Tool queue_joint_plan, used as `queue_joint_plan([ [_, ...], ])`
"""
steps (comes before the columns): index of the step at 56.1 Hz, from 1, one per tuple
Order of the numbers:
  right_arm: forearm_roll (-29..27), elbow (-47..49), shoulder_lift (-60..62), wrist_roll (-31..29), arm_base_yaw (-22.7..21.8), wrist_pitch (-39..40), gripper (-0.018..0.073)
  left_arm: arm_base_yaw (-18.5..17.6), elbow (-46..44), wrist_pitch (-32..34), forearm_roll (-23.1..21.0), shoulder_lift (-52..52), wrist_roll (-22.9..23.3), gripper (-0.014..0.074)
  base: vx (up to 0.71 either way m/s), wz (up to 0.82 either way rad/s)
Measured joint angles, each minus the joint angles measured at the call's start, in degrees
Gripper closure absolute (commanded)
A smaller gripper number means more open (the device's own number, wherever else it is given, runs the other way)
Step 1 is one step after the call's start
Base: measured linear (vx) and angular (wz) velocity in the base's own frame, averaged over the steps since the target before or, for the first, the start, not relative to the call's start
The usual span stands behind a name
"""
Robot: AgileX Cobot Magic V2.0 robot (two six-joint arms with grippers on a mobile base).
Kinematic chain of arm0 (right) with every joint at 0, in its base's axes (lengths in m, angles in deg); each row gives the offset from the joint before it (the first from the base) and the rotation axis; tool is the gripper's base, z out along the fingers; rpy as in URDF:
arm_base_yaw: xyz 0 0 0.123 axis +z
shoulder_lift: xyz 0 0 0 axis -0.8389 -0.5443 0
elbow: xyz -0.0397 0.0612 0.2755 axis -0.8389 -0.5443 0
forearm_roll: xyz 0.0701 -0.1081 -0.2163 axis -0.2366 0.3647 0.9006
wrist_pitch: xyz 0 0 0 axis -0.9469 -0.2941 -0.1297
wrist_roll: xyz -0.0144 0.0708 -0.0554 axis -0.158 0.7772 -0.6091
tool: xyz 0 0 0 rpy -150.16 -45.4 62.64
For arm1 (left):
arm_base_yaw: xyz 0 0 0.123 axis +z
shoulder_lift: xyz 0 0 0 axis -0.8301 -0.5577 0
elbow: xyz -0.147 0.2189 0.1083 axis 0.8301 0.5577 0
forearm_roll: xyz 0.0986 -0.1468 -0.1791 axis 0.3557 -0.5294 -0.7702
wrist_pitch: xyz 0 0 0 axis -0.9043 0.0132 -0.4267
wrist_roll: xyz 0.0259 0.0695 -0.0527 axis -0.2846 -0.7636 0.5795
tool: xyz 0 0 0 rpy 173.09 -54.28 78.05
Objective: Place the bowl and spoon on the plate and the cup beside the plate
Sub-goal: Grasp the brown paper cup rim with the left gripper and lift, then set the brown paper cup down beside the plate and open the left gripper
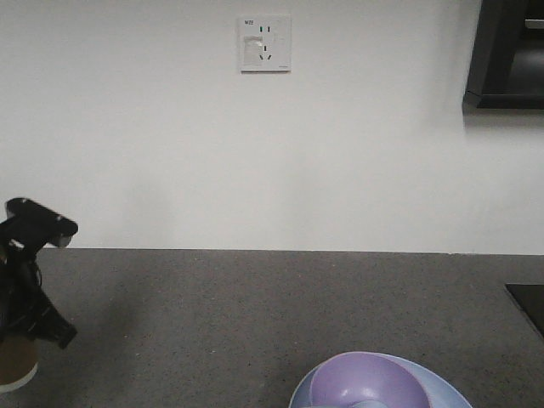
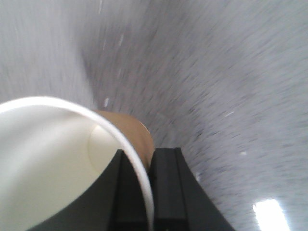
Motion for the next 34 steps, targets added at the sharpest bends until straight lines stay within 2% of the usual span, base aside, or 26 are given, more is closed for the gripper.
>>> queue_joint_plan([
  [12, 0.00, 0.00, 0.00, 0.00, 0.00, 0.00, 0.0568, -11.00, -10.09, -0.78, -6.40, 1.18, -5.08, 0.0600, 0.00, 0.00],
  [21, 0.00, 0.00, 0.00, 0.00, 0.00, -0.11, 0.0568, -18.66, -16.17, -0.78, -8.26, -2.74, -5.49, 0.0599, 0.00, 0.00],
  [34, 0.00, 0.00, 0.00, 0.00, 0.00, -0.42, 0.0568, -24.09, -19.13, -0.72, -8.94, -10.66, -5.49, 0.0599, 0.00, 0.00],
])
